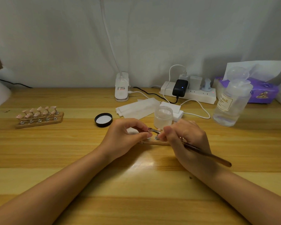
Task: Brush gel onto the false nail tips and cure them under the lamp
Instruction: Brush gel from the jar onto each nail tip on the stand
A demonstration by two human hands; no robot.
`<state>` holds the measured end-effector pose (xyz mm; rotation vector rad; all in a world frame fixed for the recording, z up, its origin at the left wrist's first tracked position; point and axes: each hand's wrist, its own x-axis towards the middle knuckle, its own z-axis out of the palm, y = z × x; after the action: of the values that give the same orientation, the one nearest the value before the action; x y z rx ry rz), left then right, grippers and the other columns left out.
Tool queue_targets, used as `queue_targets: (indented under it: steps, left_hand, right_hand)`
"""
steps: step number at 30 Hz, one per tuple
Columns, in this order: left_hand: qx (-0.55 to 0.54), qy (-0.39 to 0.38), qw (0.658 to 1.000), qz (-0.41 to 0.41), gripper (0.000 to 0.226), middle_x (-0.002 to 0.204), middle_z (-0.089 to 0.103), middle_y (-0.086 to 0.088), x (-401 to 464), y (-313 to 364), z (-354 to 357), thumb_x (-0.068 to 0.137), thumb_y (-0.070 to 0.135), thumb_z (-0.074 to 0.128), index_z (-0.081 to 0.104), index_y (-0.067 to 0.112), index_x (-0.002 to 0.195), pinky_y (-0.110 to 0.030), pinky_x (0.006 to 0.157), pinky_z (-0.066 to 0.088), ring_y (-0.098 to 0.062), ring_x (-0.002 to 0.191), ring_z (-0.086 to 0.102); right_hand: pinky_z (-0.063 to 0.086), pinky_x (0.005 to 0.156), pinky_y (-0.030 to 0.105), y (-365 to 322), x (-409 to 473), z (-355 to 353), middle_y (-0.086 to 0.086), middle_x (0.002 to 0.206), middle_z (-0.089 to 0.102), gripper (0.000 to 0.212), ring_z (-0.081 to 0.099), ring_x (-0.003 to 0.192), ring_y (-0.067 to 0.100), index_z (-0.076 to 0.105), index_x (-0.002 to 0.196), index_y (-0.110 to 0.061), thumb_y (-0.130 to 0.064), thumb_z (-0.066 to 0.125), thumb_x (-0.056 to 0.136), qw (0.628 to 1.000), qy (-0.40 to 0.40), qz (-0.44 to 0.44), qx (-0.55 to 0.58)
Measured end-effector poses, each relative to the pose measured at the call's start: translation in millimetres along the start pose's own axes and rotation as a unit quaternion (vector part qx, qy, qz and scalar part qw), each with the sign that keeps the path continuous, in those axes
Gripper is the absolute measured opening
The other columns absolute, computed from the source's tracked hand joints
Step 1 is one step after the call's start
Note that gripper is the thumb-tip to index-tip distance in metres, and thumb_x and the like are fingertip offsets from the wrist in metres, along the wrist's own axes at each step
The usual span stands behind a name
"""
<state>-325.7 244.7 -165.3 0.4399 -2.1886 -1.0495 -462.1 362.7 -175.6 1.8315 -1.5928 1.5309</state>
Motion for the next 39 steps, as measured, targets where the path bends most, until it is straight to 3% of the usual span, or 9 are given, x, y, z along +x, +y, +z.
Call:
queue_targets:
  steps: [3, 8, 12, 17, 21, 25, 28, 31, 39]
  left_hand:
    - [-0.021, 0.002, 1.0, -0.012, 0.014, 0.077, 0.071, 0.009, -0.5, -0.9, -0.8, 0.071, 0.008, 0.075, 0.071, 0.02, 0.077, -0.016, 0.067, 0.052, -0.005, 0.074, 0.066]
    - [-0.004, -0.008, 1.0, -0.005, 0.015, 0.08, 0.072, 0.005, 0.5, 0.4, -0.6, 0.072, 0.009, 0.074, 0.072, 0.019, 0.083, -0.017, 0.071, 0.05, -0.006, 0.076, 0.066]
    - [-0.011, -0.005, 1.0, -0.009, 0.015, 0.08, 0.072, 0.006, -0.1, 0.3, -0.8, 0.073, 0.009, 0.073, 0.072, 0.021, 0.083, -0.02, 0.071, 0.053, -0.007, 0.076, 0.066]
    - [-0.009, -0.008, 1.0, -0.006, 0.013, 0.081, 0.072, 0.005, 0.5, 0.8, -0.2, 0.074, 0.008, 0.073, 0.073, 0.016, 0.085, -0.015, 0.071, 0.05, -0.006, 0.077, 0.066]
    - [-0.012, -0.006, 1.0, -0.005, 0.013, 0.081, 0.07, 0.007, 0.3, 2.4, -0.4, 0.073, 0.01, 0.073, 0.073, 0.021, 0.08, -0.013, 0.072, 0.048, -0.005, 0.077, 0.064]
    - [-0.01, -0.011, 1.0, -0.016, 0.013, 0.082, 0.066, 0.006, 0.4, 2.7, -1.4, 0.073, 0.009, 0.073, 0.072, 0.021, 0.078, -0.014, 0.071, 0.046, -0.006, 0.076, 0.059]
    - [0.007, -0.028, 0.999, -0.016, 0.01, 0.079, 0.069, 0.001, 0.6, 2.8, -1.4, 0.074, 0.01, 0.073, 0.071, 0.015, 0.082, -0.013, 0.068, 0.046, -0.008, 0.072, 0.06]
    - [0.001, -0.039, 0.999, -0.023, 0.008, 0.075, 0.068, 0.001, -0.3, 3.2, -1.6, 0.075, 0.009, 0.072, 0.071, 0.011, 0.083, -0.012, 0.064, 0.046, -0.005, 0.067, 0.061]
    - [-0.021, -0.059, 0.997, -0.051, 0.007, 0.081, 0.066, -0.002, 1.4, 0.0, -0.2, 0.074, 0.009, 0.073, 0.07, 0.012, 0.08, -0.021, 0.071, 0.052, -0.008, 0.074, 0.061]
  right_hand:
    - [0.042, 0.067, 0.028, 0.6, -0.4, -2.9, -0.019, 0.063, 0.056, 0.041, 0.055, 0.061, -0.001, 0.062, 0.066, -0.023, -0.038, 0.036, 0.095, 0.998, 0.027, 0.035, 0.04]
    - [0.041, 0.059, 0.038, 0.7, 0.2, -0.9, -0.002, 0.06, 0.062, 0.045, 0.055, 0.059, 0.013, 0.069, 0.068, -0.011, -0.036, 0.041, 0.094, 1.0, 0.01, -0.012, -0.021]
    - [0.041, 0.063, 0.035, -0.2, -1.3, -4.3, -0.01, 0.058, 0.059, 0.044, 0.055, 0.059, 0.002, 0.064, 0.064, -0.02, -0.038, 0.039, 0.095, 0.999, 0.023, 0.016, 0.031]
    - [0.043, 0.064, 0.035, -2.2, 1.2, -2.9, -0.006, 0.064, 0.063, 0.04, 0.056, 0.064, 0.007, 0.068, 0.069, -0.015, -0.035, 0.042, 0.093, 1.0, 0.016, 0.018, 0.004]
    - [0.042, 0.068, 0.033, -6.4, 1.1, -6.6, -0.022, 0.064, 0.053, 0.038, 0.053, 0.063, 0.0, 0.057, 0.066, -0.026, -0.041, 0.036, 0.095, 0.998, 0.016, 0.038, 0.04]
    - [0.046, 0.072, 0.041, -7.7, 4.0, -7.1, -0.007, 0.068, 0.061, 0.03, 0.056, 0.07, 0.01, 0.062, 0.073, -0.018, -0.039, 0.046, 0.087, 0.994, 0.029, 0.105, 0.029]
    - [0.045, 0.08, 0.038, -8.5, 7.4, -6.1, -0.016, 0.078, 0.062, 0.019, 0.056, 0.083, 0.002, 0.062, 0.083, -0.021, -0.04, 0.06, 0.08, 0.988, 0.003, 0.153, 0.013]
    - [0.045, 0.083, 0.04, -8.6, 7.7, -5.4, -0.016, 0.085, 0.063, 0.023, 0.057, 0.086, 0.001, 0.062, 0.087, -0.022, -0.038, 0.068, 0.072, 0.987, -0.035, 0.156, -0.026]
    - [0.028, 0.077, 0.019, -2.1, 8.1, -3.0, -0.02, 0.078, 0.054, 0.026, 0.051, 0.082, 0.002, 0.054, 0.087, -0.032, -0.032, 0.076, 0.073, 0.979, -0.109, 0.14, -0.104]
